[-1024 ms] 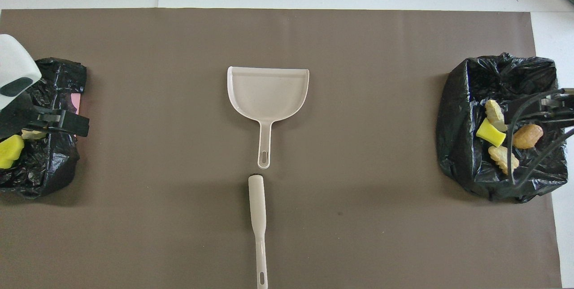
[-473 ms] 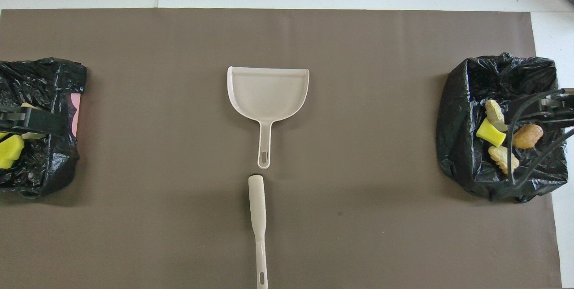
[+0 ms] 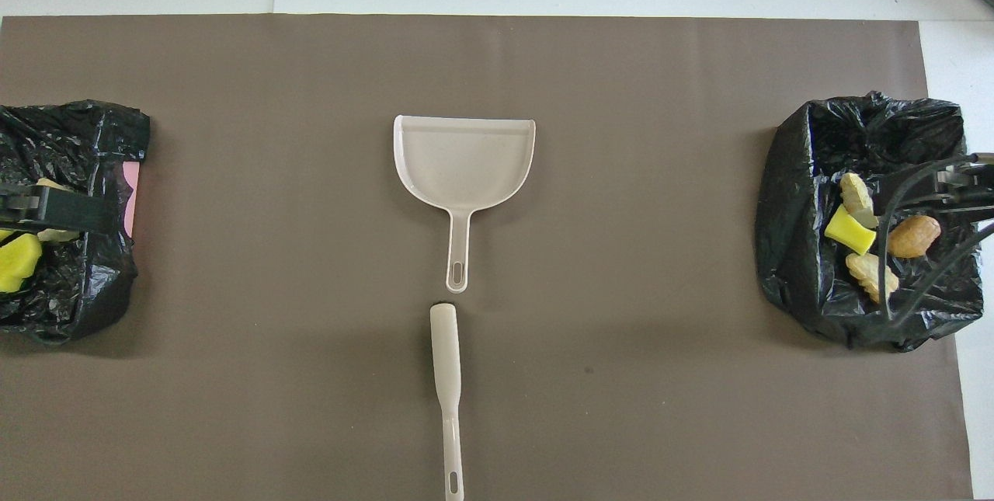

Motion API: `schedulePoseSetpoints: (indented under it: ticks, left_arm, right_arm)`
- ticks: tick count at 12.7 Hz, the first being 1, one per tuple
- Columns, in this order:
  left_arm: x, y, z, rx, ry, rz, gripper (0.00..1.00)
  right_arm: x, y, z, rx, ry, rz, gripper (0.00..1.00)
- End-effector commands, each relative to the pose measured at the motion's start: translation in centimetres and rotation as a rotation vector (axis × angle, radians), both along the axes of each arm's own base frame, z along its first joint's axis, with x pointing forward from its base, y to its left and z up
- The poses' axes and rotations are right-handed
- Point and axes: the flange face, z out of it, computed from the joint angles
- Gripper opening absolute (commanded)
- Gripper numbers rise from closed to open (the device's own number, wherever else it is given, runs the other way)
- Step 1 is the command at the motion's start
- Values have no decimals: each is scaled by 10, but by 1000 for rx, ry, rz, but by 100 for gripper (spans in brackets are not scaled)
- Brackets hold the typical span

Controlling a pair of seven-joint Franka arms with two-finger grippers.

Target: Sweep and dump trash in bin

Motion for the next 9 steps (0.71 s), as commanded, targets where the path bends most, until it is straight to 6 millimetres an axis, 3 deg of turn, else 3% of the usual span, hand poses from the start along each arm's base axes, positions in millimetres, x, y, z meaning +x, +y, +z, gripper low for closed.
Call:
schedulePoseSetpoints:
  ticks: [1, 9]
  left_arm:
    - [-11, 0, 13, -5, -2, -10, 100]
    - [-13, 3, 12, -6, 0, -3, 100]
  right_arm:
    - [-7, -2, 2, 16, -2, 14, 100]
    - [-7, -2, 1, 17, -1, 14, 100]
